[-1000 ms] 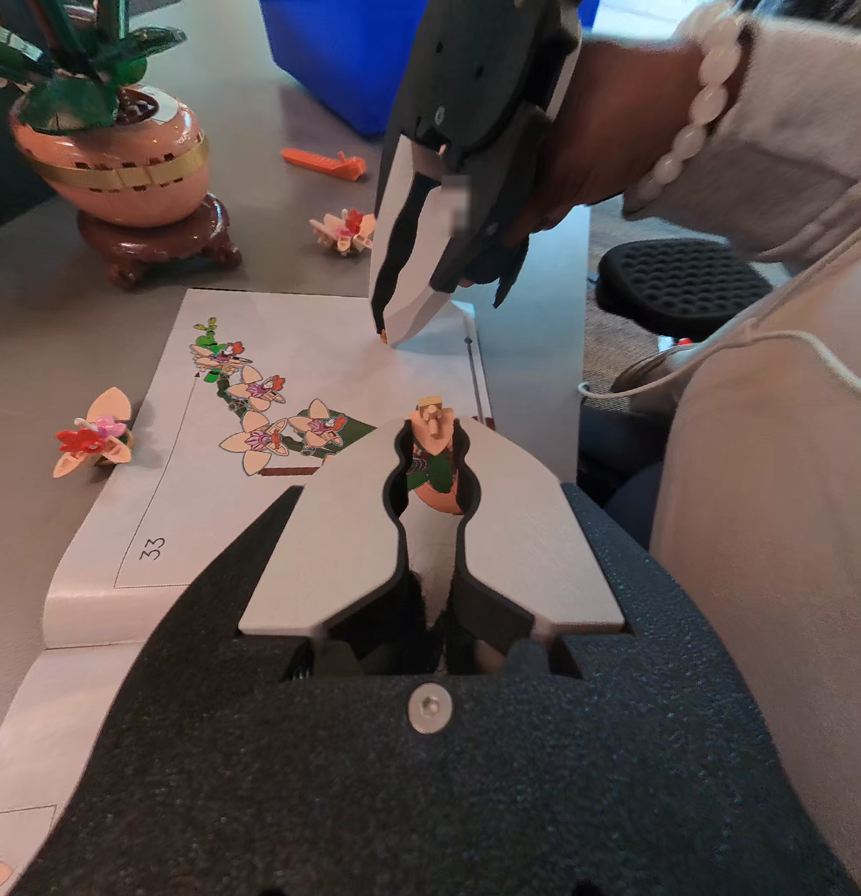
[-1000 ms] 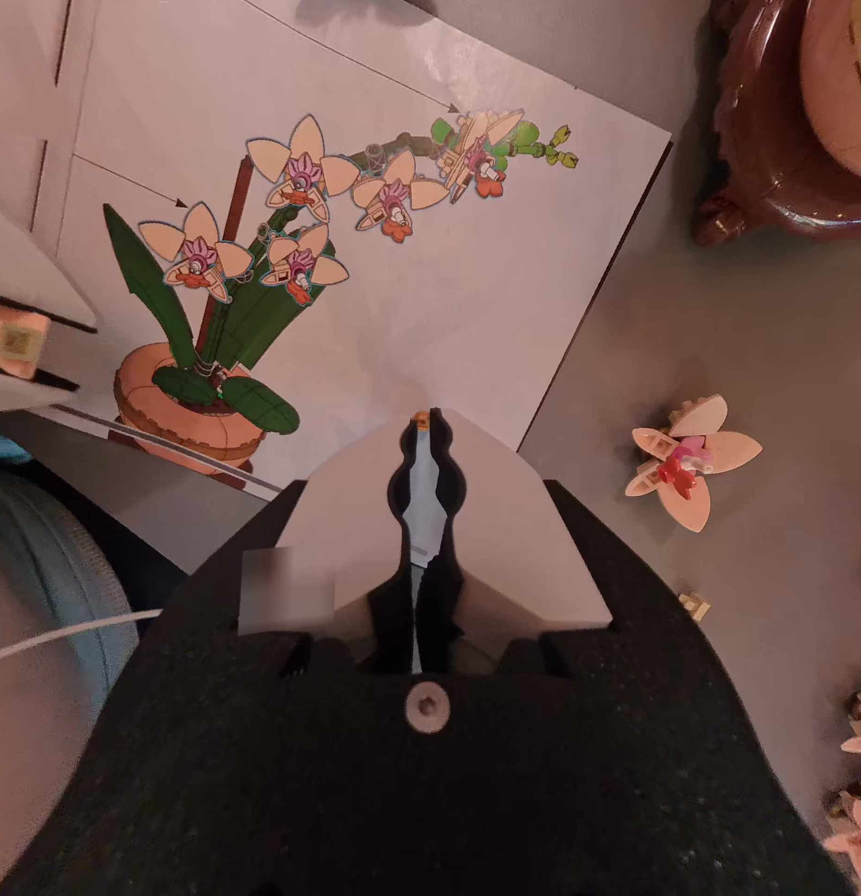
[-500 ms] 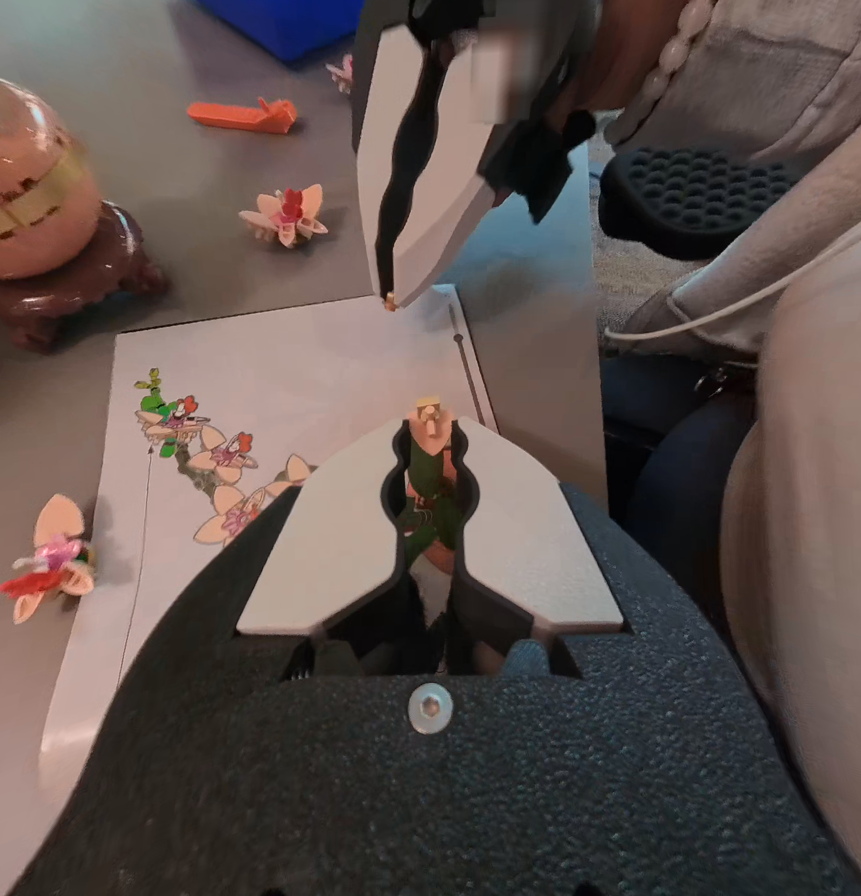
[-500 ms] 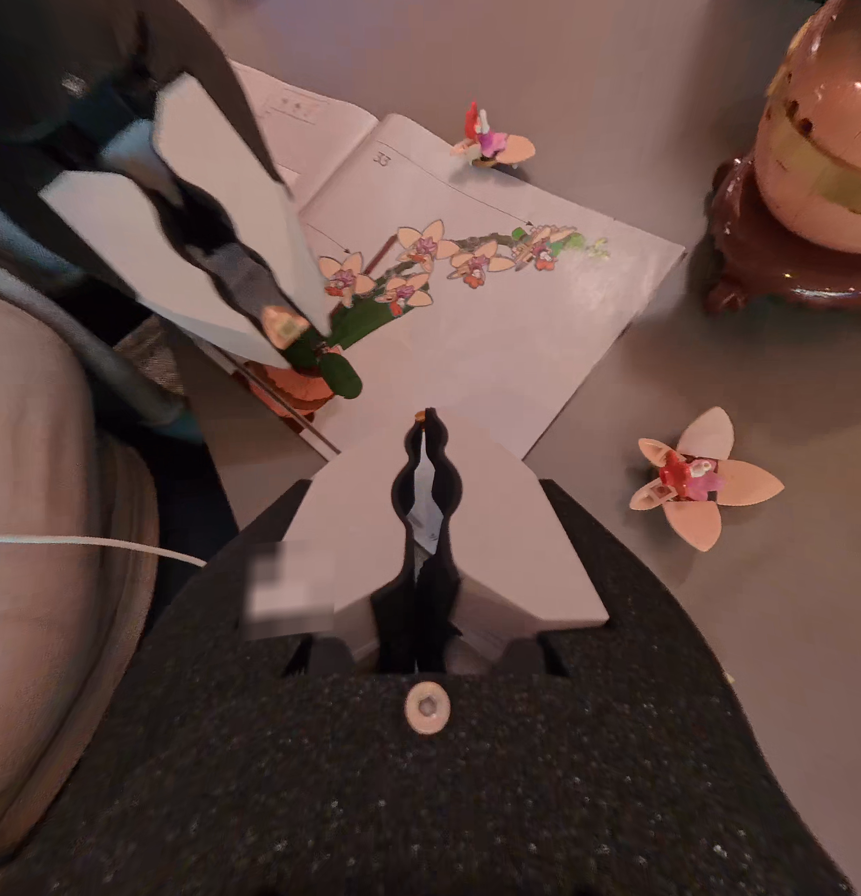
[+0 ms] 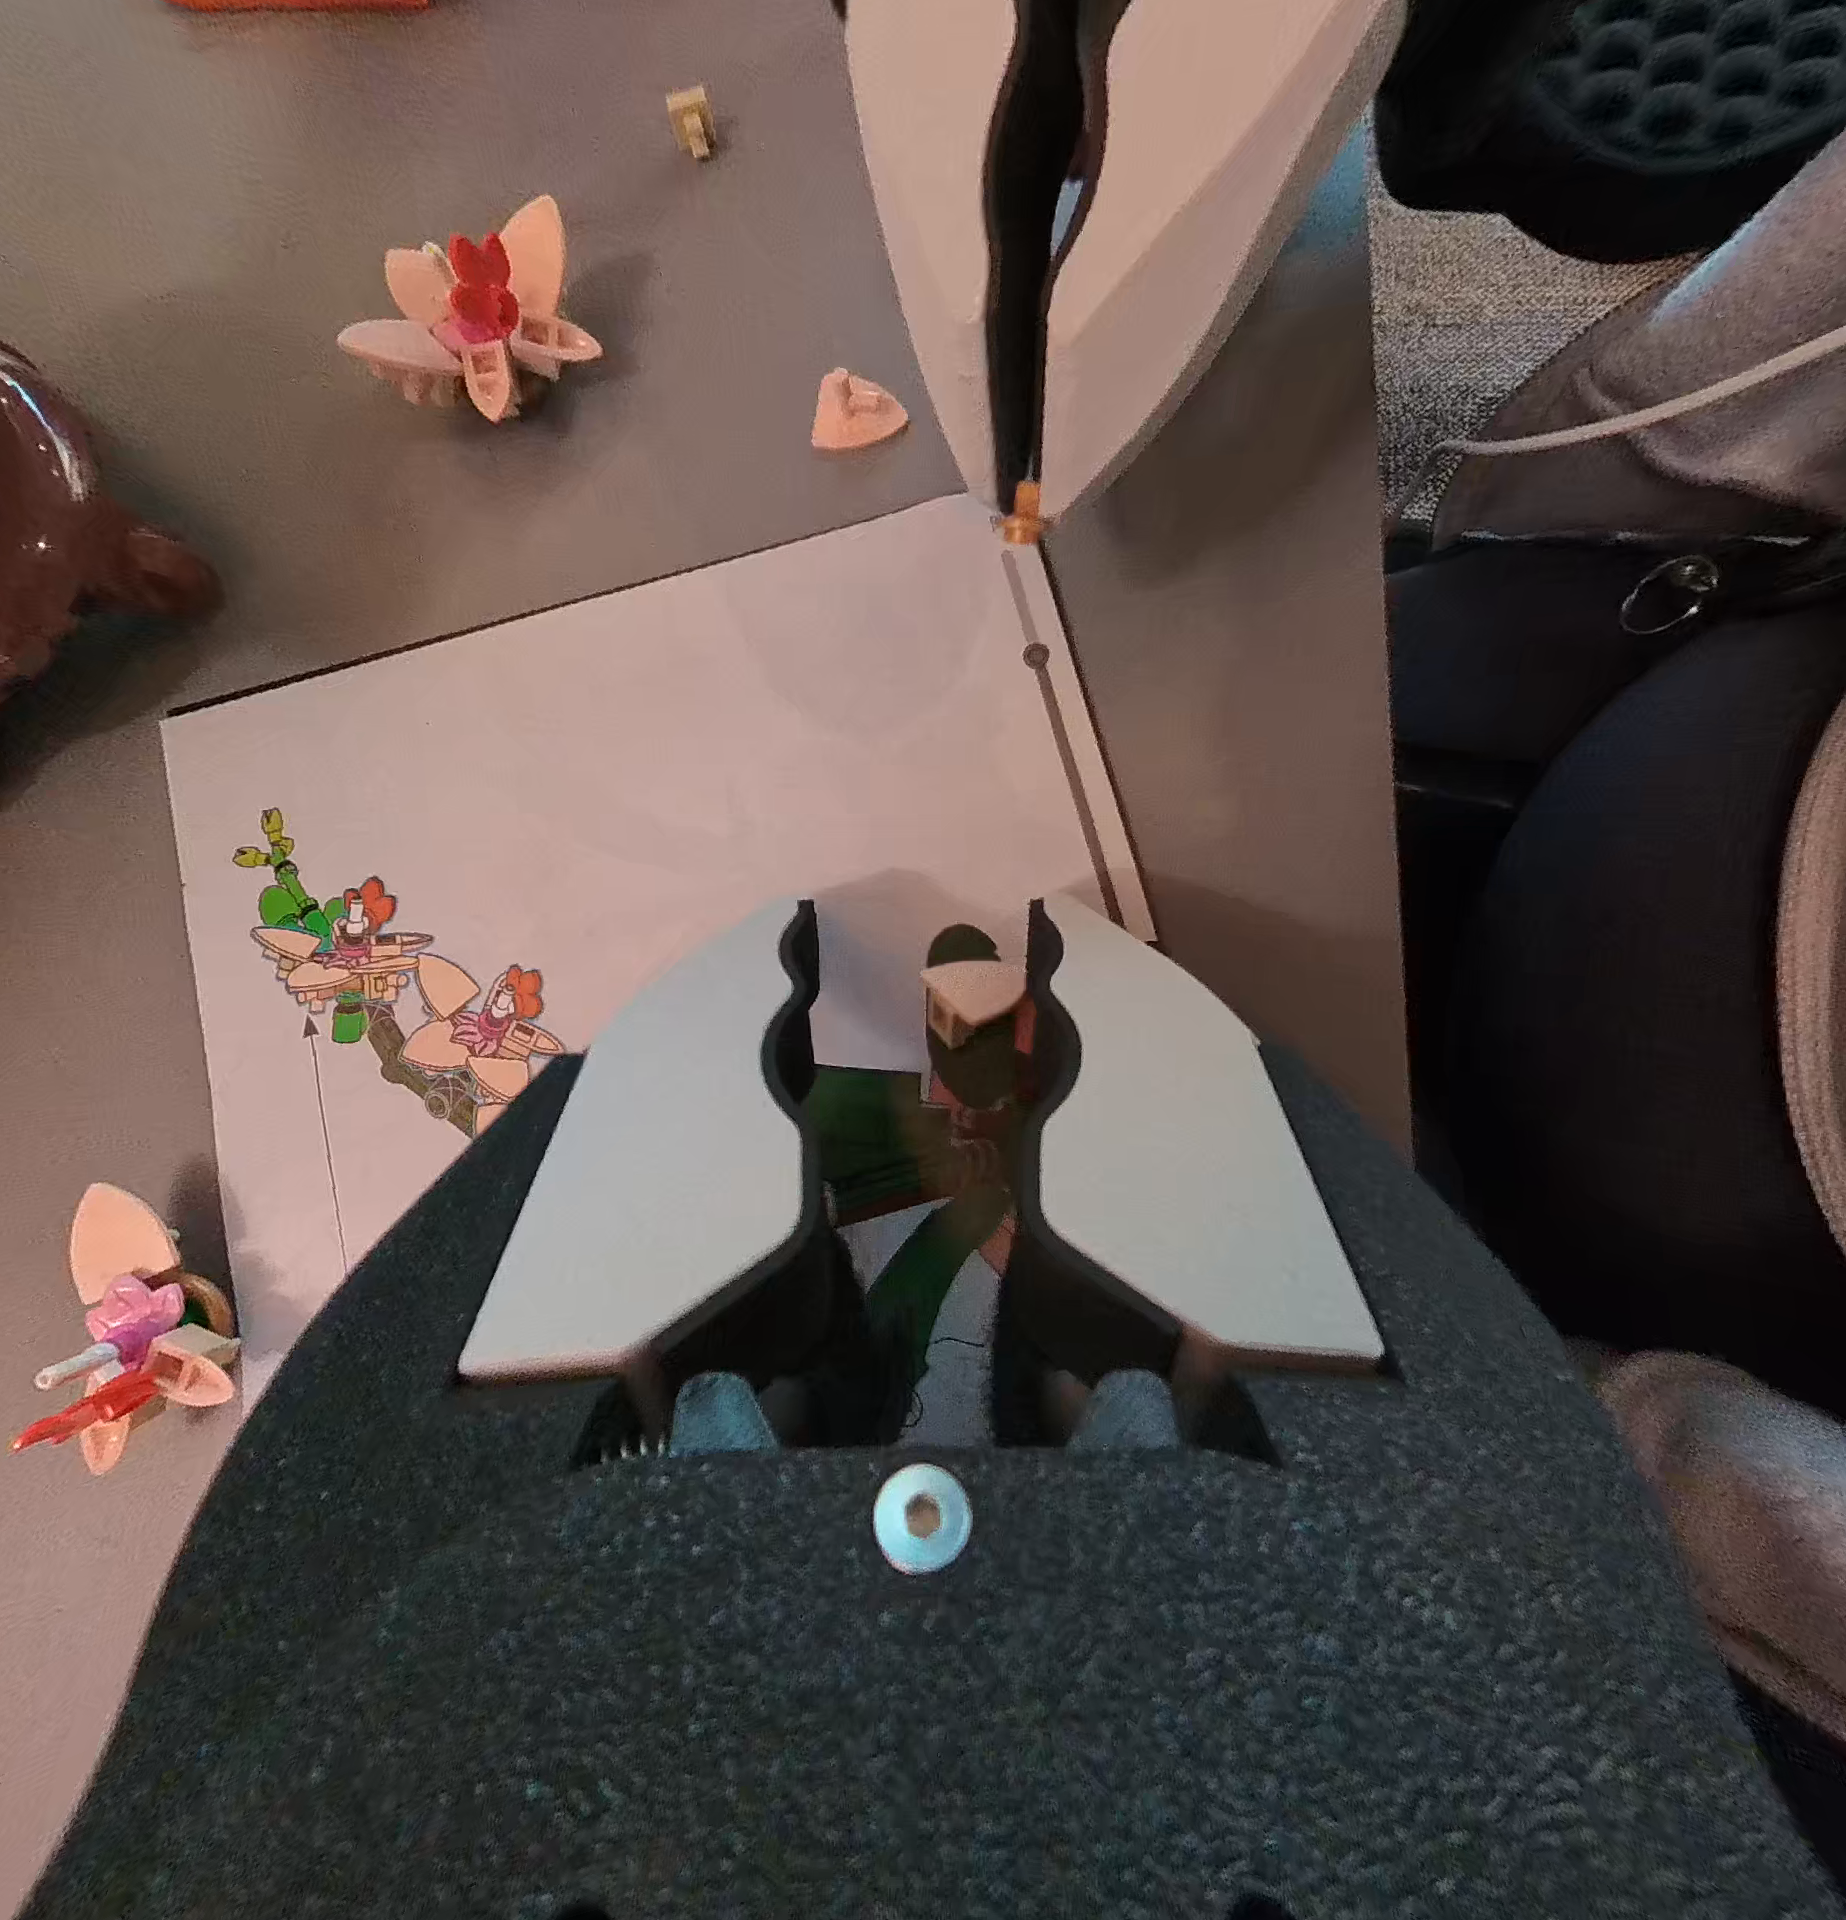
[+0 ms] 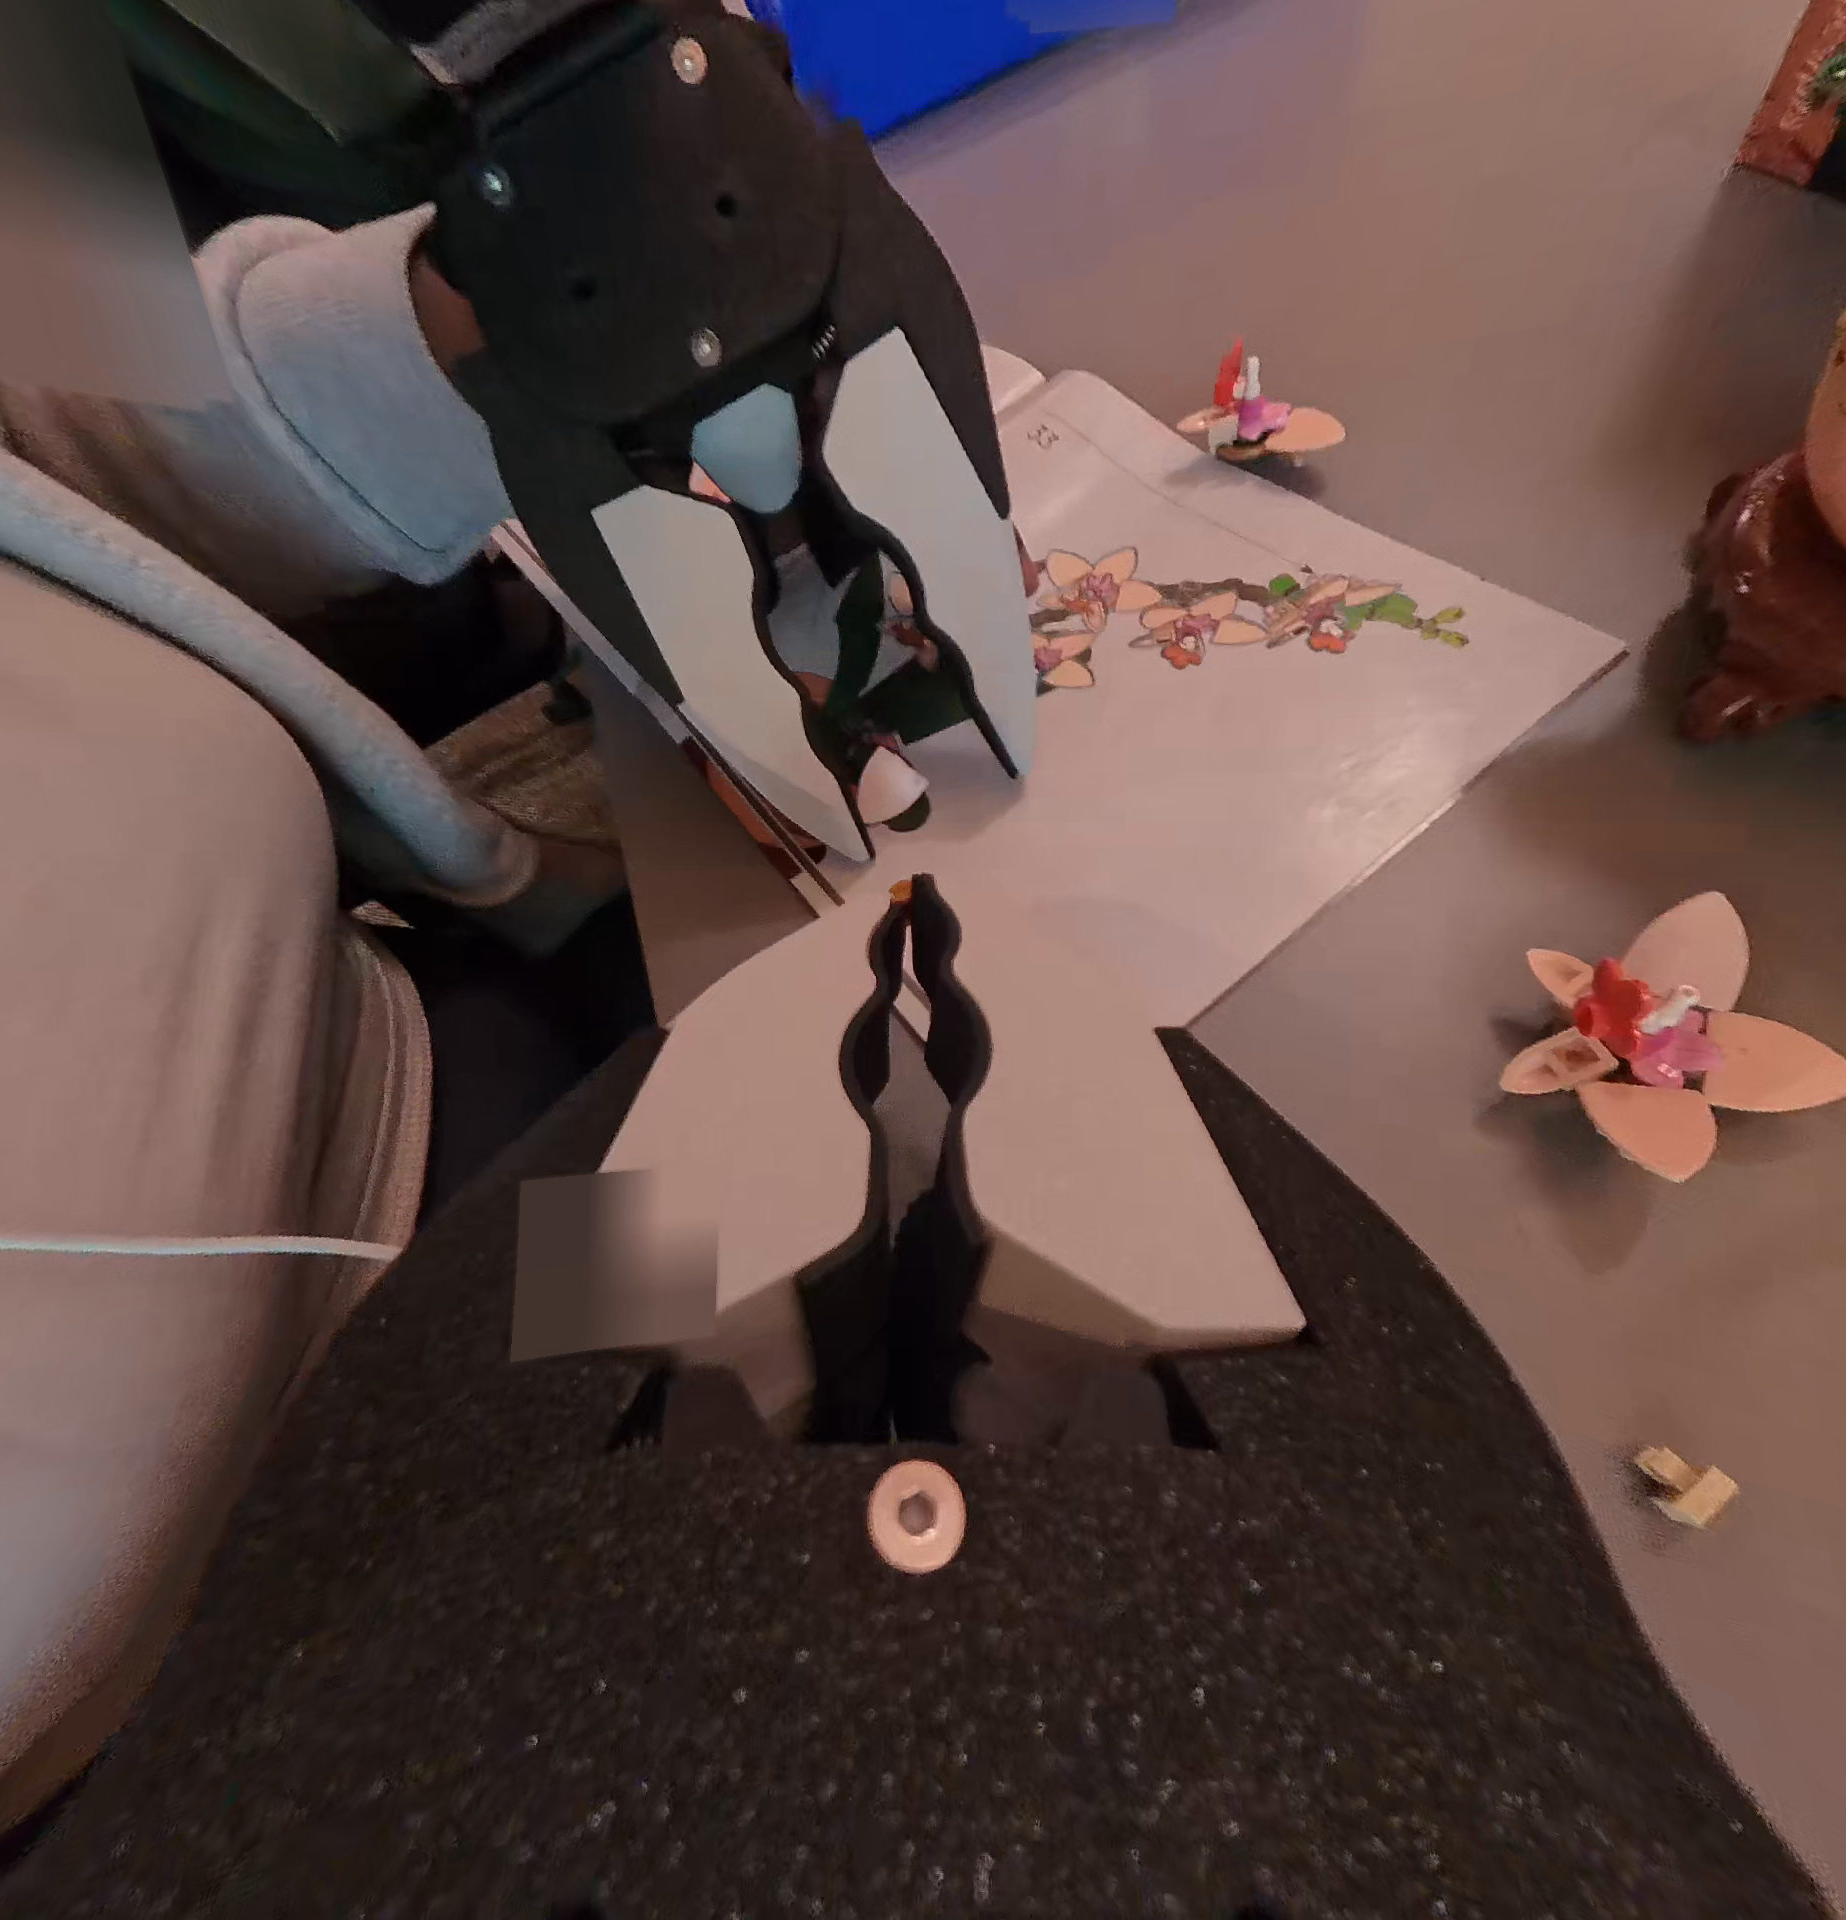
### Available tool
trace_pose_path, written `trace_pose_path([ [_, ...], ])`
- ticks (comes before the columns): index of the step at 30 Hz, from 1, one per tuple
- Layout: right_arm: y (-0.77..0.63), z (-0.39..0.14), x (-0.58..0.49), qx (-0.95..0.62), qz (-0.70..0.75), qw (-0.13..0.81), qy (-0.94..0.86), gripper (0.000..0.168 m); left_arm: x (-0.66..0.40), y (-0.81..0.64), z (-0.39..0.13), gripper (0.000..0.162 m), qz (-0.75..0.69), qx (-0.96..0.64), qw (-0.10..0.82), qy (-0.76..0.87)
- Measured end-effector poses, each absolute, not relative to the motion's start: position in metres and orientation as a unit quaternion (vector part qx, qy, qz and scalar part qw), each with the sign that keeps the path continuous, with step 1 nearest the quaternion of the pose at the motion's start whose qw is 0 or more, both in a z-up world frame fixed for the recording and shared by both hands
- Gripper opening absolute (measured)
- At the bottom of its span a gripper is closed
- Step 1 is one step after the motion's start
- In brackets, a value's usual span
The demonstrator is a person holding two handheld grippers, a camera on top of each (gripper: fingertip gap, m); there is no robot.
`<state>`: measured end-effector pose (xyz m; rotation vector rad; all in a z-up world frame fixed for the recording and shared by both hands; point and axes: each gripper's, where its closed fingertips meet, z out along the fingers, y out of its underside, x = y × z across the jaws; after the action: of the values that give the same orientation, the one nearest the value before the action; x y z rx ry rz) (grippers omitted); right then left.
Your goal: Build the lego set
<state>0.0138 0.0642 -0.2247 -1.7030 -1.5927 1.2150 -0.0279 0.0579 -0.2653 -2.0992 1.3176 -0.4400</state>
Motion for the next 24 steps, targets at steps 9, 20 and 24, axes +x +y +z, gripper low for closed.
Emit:
trace_pose_path([
  [9,0.051,-0.234,0.007,-0.613,0.443,0.233,-0.611,0.001,-0.047,0.042,-0.254,0.024,-0.109,-0.82,0.294,0.479],
  [20,0.054,-0.229,0.0,-0.617,0.432,0.241,-0.612,0.001,-0.042,0.039,-0.251,0.03,-0.186,-0.89,0.281,0.307],
  [24,0.055,-0.227,0.002,-0.617,0.431,0.248,-0.61,0.001,-0.038,0.047,-0.253,0.023,-0.185,-0.897,0.294,0.273],
])
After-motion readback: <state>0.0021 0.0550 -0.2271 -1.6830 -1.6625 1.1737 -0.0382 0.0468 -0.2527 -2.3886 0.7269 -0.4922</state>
